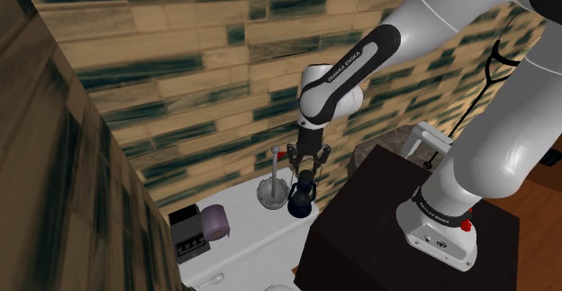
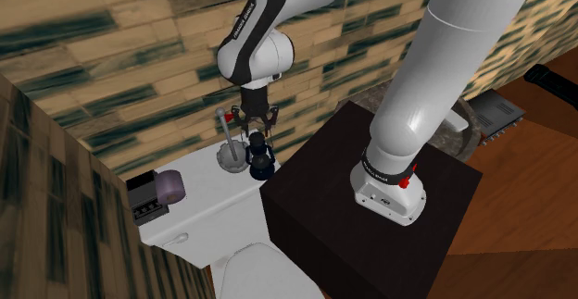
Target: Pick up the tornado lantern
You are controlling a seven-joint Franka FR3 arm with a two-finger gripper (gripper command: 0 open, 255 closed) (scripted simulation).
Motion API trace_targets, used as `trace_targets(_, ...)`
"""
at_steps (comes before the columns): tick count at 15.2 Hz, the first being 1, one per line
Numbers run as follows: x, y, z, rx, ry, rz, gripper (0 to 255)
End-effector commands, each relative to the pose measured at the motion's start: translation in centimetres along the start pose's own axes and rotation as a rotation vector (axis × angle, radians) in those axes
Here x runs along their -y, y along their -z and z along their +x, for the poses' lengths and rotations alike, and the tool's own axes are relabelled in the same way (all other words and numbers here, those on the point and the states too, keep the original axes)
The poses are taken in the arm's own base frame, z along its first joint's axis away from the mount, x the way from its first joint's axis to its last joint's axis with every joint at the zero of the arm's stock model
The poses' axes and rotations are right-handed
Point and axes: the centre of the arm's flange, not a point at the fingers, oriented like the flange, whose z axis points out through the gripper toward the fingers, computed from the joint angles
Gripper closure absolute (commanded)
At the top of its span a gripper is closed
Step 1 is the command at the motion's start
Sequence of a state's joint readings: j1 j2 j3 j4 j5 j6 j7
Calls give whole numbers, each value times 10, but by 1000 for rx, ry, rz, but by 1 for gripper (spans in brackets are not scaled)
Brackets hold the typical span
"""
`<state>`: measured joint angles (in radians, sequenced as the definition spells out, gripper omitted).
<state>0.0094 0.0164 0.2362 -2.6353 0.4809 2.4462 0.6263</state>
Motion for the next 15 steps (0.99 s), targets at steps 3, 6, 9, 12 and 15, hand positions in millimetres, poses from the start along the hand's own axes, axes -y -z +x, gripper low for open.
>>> trace_targets(3, 0, 19, -6, 0, 0, 0, 255)
trace_targets(6, 1, 34, -11, 0, 0, 0, 255)
trace_targets(9, 1, 49, -17, 0, 0, 0, 255)
trace_targets(12, 2, 64, -22, 0, 0, 0, 255)
trace_targets(15, 2, 70, -24, 0, 0, 0, 255)
